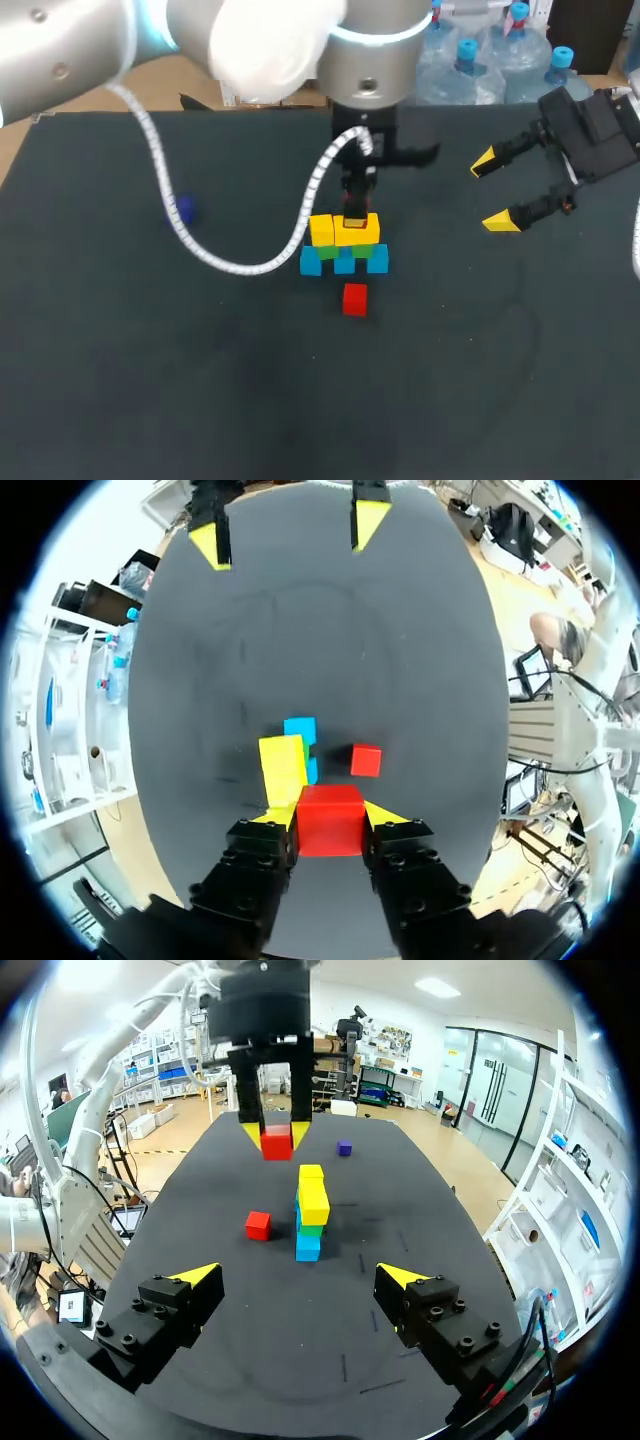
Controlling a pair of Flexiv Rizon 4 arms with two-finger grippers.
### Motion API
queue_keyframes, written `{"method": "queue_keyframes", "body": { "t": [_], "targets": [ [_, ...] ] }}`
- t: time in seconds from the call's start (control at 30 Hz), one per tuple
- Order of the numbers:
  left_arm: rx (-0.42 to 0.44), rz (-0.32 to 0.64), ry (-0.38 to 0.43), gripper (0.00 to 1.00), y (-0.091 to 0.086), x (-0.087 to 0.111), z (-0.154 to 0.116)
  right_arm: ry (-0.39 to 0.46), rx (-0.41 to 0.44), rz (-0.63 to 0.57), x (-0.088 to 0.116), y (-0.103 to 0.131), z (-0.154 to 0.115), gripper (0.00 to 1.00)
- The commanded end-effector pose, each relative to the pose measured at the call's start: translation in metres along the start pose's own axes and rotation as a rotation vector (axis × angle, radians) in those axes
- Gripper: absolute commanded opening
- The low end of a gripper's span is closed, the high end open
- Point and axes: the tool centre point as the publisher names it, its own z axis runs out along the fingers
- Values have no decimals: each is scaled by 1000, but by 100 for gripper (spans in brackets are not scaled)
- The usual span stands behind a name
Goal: Place the blue cubes, place green cubes on the blue cubes, place the yellow cubes on the green cubes, then place the red cubes on the yellow cubes, and place purple cube on the red cubes.
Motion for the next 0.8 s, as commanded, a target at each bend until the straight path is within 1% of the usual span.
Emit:
{"method": "queue_keyframes", "body": {
  "t": [0.03, 0.37, 0.7, 0.8],
  "targets": [
    [-11, -7, -86, 0, -7, 16, 8, -1, 1, -1, 0, 0, 0, 100],
    [4, 3, -75, 0, 2, 10, 11, -1, 1, -1, 0, 0, 0, 100],
    [63, 4, -54, 0, 13, 10, 18, -1, 1, -1, 0, 0, 0, 100],
    [74, 6, -62, 0, 14, 10, 21, -1, 1, -1, 0, 0, 0, 100]
  ]
}}
